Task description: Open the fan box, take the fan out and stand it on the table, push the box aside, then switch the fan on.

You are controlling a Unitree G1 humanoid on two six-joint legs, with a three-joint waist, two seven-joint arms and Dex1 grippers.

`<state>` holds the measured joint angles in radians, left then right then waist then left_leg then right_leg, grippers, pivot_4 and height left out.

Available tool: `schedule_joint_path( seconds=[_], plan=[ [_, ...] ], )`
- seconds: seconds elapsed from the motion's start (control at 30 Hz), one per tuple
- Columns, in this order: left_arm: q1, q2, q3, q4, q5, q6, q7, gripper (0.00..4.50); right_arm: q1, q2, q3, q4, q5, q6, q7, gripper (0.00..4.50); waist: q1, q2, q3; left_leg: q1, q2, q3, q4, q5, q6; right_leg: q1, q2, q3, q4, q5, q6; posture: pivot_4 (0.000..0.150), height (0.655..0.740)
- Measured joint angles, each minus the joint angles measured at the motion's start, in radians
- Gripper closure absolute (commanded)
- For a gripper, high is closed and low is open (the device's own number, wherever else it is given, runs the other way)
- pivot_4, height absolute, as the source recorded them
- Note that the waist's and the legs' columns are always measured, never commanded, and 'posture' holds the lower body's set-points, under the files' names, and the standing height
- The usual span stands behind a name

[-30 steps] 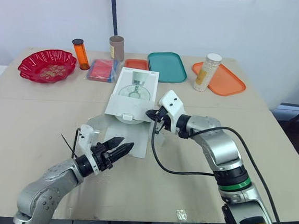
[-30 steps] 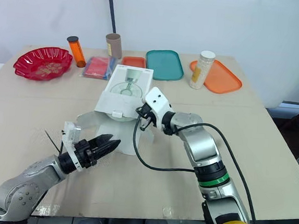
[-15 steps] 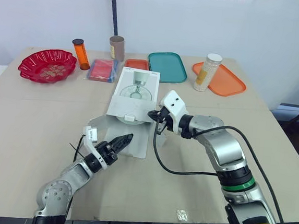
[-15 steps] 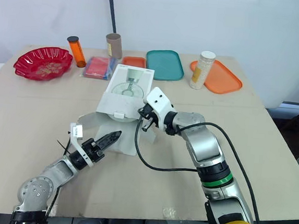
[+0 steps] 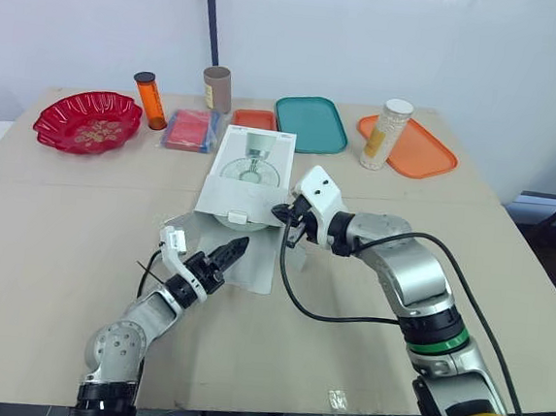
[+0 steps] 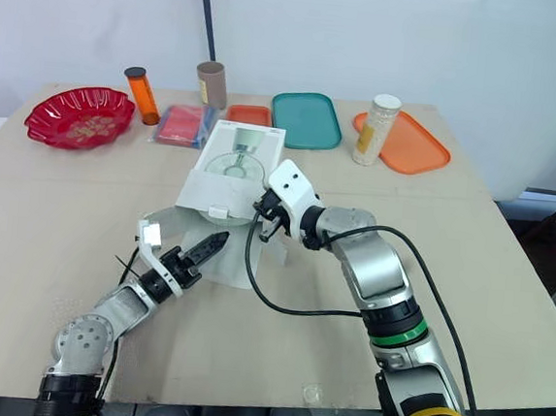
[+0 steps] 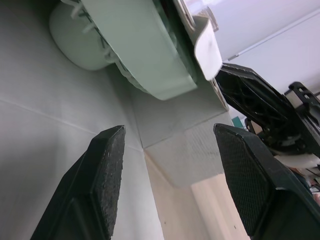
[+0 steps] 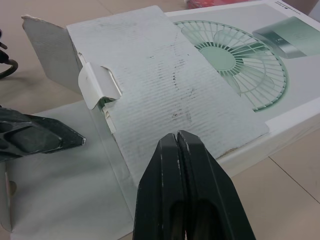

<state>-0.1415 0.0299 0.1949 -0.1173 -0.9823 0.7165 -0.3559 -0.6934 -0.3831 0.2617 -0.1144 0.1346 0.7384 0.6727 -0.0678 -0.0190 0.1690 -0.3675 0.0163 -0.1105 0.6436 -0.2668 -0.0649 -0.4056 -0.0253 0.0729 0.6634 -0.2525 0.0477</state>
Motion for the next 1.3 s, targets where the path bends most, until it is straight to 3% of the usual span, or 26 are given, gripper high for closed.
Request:
schedule_joint_path(
  seconds=[0.23, 1.17, 1.27, 1.3],
  plan=[
    [-0.071, -0.008, 0.025, 0.097, 0.001, -0.018, -0.006, 1.47, -0.012, -0.002, 0.000, 0.016, -0.001, -0.009, 0.002, 4.50, 0.000, 0.000, 0.000, -0.001, 0.000, 0.000, 0.000, 0.000, 0.000, 0.000, 0.000, 0.000, 0.000, 0.000, 0.000, 0.150, 0.7400],
    [-0.115, -0.053, 0.028, 0.124, -0.003, -0.009, -0.024, 1.47, -0.004, -0.007, 0.002, 0.011, -0.019, -0.025, 0.000, 4.50, 0.002, 0.000, 0.000, -0.001, -0.001, 0.000, 0.000, 0.001, -0.001, 0.000, 0.000, 0.000, 0.000, 0.000, 0.001, 0.150, 0.7400],
    [-0.123, -0.058, 0.029, 0.136, -0.003, -0.009, -0.022, 2.24, 0.000, -0.009, 0.002, 0.008, -0.022, -0.027, 0.000, 4.50, 0.004, 0.000, 0.000, -0.001, -0.001, 0.000, 0.000, 0.001, -0.001, 0.000, 0.000, 0.000, 0.000, 0.000, 0.001, 0.150, 0.7400],
    [-0.125, -0.061, 0.029, 0.140, -0.002, -0.009, -0.020, 2.69, 0.002, -0.009, 0.003, 0.005, -0.022, -0.028, 0.000, 4.50, 0.005, 0.000, 0.000, -0.001, -0.001, 0.000, 0.000, 0.001, -0.001, 0.000, 0.000, 0.000, 0.000, 0.000, 0.001, 0.150, 0.7400]
  ],
)
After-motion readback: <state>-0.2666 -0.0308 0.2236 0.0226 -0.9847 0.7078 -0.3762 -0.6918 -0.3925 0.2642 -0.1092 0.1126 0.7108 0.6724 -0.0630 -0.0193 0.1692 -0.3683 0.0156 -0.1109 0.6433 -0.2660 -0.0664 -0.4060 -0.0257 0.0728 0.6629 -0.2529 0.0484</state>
